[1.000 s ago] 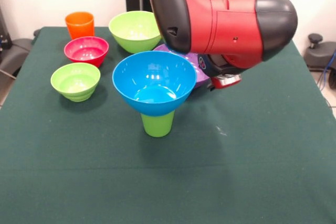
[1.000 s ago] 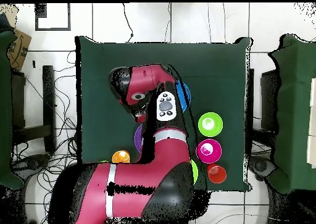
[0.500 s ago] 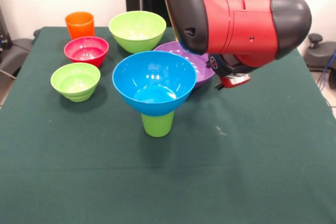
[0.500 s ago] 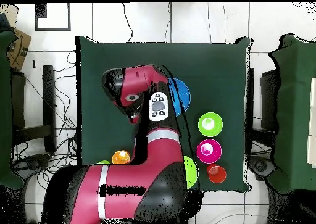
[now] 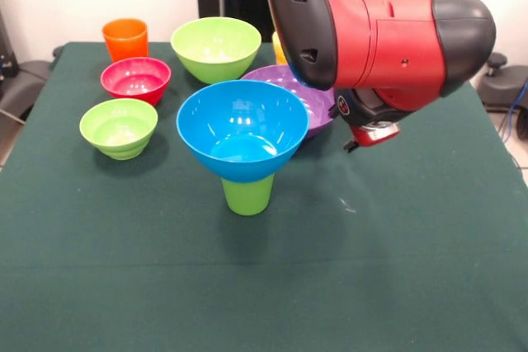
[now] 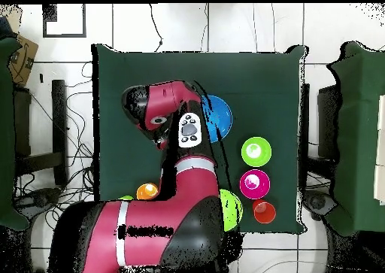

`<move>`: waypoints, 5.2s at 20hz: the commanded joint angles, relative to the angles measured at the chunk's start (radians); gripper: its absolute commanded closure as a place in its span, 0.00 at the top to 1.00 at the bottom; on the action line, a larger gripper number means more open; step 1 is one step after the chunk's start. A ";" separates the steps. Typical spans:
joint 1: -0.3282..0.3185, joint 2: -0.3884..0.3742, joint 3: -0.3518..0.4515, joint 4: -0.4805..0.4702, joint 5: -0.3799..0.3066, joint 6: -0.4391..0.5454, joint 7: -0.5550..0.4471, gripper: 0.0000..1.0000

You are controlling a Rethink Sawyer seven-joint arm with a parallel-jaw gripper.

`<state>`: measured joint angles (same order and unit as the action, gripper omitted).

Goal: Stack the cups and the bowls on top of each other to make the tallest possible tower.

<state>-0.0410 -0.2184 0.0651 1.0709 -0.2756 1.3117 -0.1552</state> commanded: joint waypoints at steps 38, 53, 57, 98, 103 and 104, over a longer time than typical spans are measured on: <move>0.058 0.029 0.000 0.065 0.025 -0.017 0.388 1.00; 0.060 -0.001 -0.009 0.088 0.018 -0.014 0.370 1.00; 0.064 -0.005 -0.006 0.092 0.021 -0.015 0.372 1.00; 0.048 0.063 -0.037 0.059 -0.019 -0.030 0.341 1.00; 0.045 0.065 -0.030 0.072 -0.009 -0.043 0.348 1.00; 0.046 0.065 -0.029 0.073 -0.007 -0.042 0.350 1.00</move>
<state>0.0094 -0.2227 -0.0148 1.1240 -0.2731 1.2991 -0.0405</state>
